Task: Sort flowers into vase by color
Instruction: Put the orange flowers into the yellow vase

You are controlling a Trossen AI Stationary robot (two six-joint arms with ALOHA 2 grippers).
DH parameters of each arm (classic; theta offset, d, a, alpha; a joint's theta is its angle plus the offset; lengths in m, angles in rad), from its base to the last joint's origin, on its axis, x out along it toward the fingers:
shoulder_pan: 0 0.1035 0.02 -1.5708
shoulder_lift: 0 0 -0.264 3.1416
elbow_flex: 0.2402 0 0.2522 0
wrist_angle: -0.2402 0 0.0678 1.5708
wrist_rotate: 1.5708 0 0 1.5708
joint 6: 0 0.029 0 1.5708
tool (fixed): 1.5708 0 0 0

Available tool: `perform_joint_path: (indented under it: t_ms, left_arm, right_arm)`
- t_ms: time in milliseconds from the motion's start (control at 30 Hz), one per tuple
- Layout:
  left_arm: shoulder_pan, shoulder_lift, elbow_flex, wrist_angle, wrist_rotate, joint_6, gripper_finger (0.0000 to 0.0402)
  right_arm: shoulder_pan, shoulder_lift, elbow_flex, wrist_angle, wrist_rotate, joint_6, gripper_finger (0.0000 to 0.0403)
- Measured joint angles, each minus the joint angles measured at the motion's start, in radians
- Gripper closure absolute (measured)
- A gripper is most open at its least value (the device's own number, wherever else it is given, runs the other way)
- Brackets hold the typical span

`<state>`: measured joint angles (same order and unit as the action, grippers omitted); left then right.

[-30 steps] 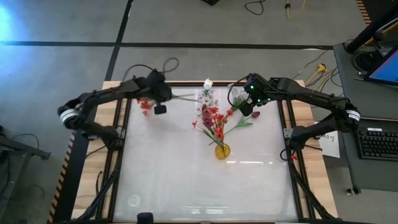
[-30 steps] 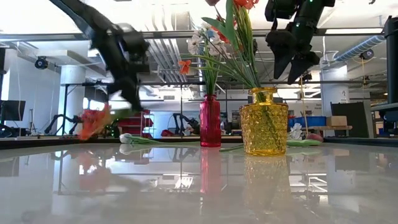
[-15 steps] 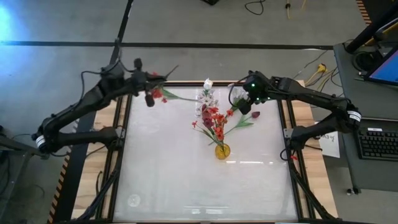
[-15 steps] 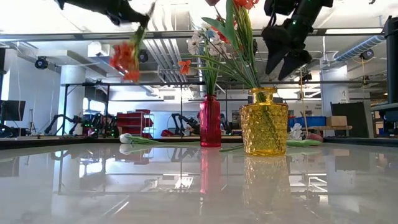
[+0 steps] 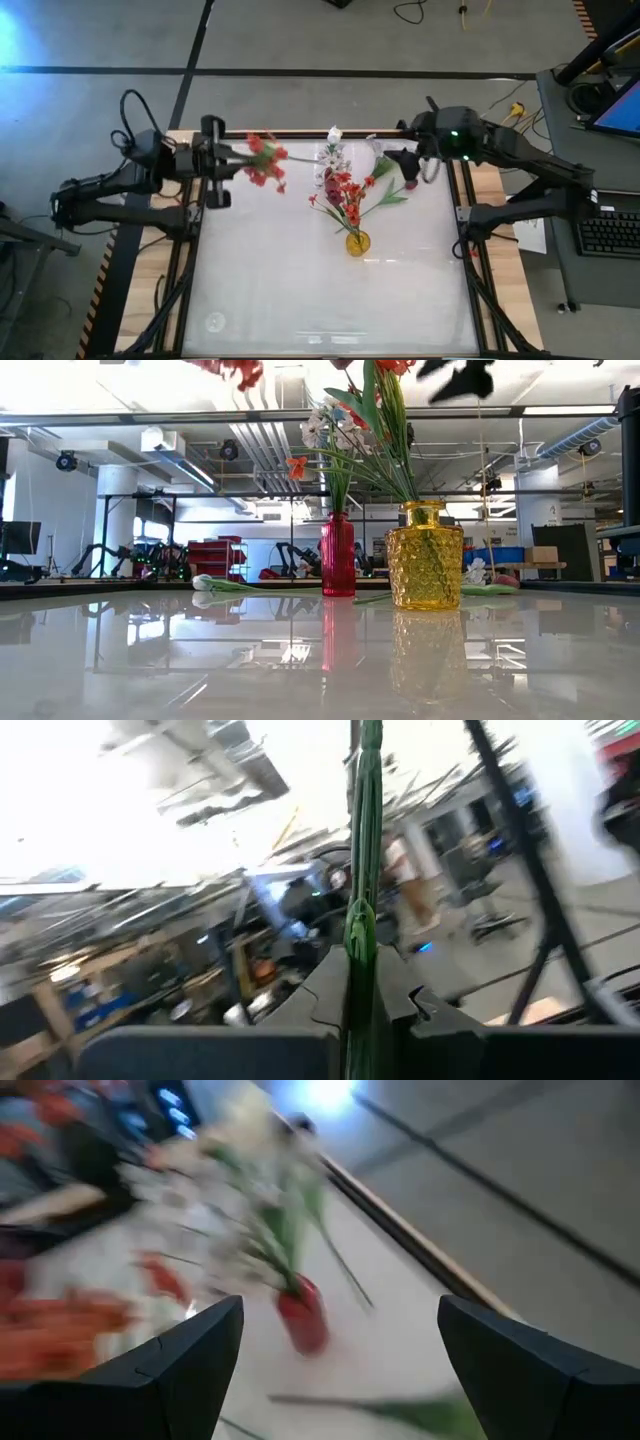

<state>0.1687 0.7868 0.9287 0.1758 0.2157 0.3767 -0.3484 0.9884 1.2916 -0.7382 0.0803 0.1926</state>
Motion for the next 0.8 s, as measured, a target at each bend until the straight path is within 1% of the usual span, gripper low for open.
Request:
perform_joint_path:
  t_ms: [67,267,433,500,567,633,733,800]
  left_arm:
    - [-0.067,0.018,0.000,0.015,-0.042,0.002,0.0402]
    - [-0.258,0.090,0.000,0.045,-0.229,0.051,0.0401]
    - [-0.380,0.142,0.002,0.092,-0.363,0.112,0.0401]
    - [-0.419,0.154,0.005,0.105,-0.414,0.118,0.0401]
    - [-0.456,0.167,0.005,0.105,-0.437,0.118,0.0401]
    - [-0.497,0.182,0.005,0.108,-0.438,0.114,0.0401]
    - [-0.566,0.218,0.005,0.162,-0.455,0.117,0.0401]
    - [-0.610,0.246,0.005,0.215,-0.513,0.136,0.0401]
  right_arm:
    - [0.059,-0.021,0.004,0.053,0.001,-0.021,0.0077]
    - [0.268,-0.024,0.004,0.242,0.000,-0.122,0.0077]
    - [0.410,0.005,0.009,0.366,0.001,-0.226,0.0077]
    - [0.450,0.021,0.016,0.385,0.028,-0.254,0.0077]
    - [0.487,0.036,0.024,0.379,0.083,-0.272,0.0077]
    - [0.519,0.050,0.029,0.378,0.125,-0.290,0.0077]
    - [0.567,0.079,0.033,0.397,0.134,-0.302,0.0077]
    - [0.596,0.106,0.039,0.428,0.135,-0.313,0.0077]
